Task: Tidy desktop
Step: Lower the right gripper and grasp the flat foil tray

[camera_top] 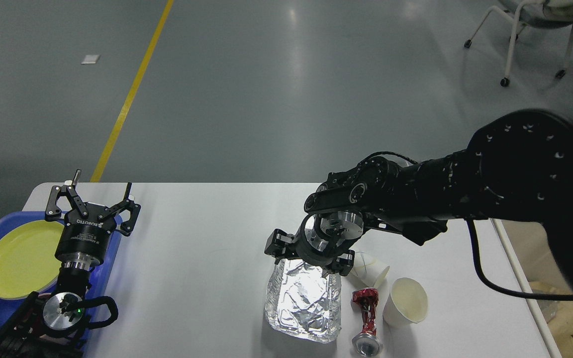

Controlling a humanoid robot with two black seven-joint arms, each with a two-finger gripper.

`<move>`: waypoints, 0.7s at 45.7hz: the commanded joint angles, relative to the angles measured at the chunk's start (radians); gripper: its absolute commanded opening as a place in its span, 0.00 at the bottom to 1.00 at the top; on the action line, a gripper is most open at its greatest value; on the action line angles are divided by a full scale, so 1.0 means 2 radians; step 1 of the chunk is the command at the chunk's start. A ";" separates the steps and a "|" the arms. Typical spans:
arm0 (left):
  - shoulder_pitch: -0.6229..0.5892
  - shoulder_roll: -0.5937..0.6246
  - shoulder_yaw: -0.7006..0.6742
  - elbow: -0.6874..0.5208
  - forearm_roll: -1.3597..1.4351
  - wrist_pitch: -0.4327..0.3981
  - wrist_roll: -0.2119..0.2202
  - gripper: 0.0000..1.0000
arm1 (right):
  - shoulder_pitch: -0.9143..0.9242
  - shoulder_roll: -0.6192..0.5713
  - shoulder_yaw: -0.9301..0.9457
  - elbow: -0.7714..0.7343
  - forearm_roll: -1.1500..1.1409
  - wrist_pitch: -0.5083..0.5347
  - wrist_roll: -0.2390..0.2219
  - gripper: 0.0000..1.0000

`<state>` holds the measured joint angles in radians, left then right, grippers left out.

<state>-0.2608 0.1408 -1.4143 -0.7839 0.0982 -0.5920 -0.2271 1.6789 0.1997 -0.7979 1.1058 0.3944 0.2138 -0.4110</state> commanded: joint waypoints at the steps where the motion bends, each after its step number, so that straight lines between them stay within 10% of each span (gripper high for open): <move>1: 0.000 0.000 0.000 0.000 0.000 0.000 0.000 0.96 | -0.070 0.003 0.038 -0.041 -0.067 -0.001 0.001 1.00; 32: 0.000 0.000 0.000 0.000 0.000 0.001 -0.001 0.96 | -0.260 -0.005 0.221 -0.088 -0.338 -0.105 0.005 0.98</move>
<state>-0.2608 0.1403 -1.4143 -0.7839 0.0982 -0.5914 -0.2287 1.1853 0.1904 -0.4270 0.9261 -0.2512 0.0126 -0.4023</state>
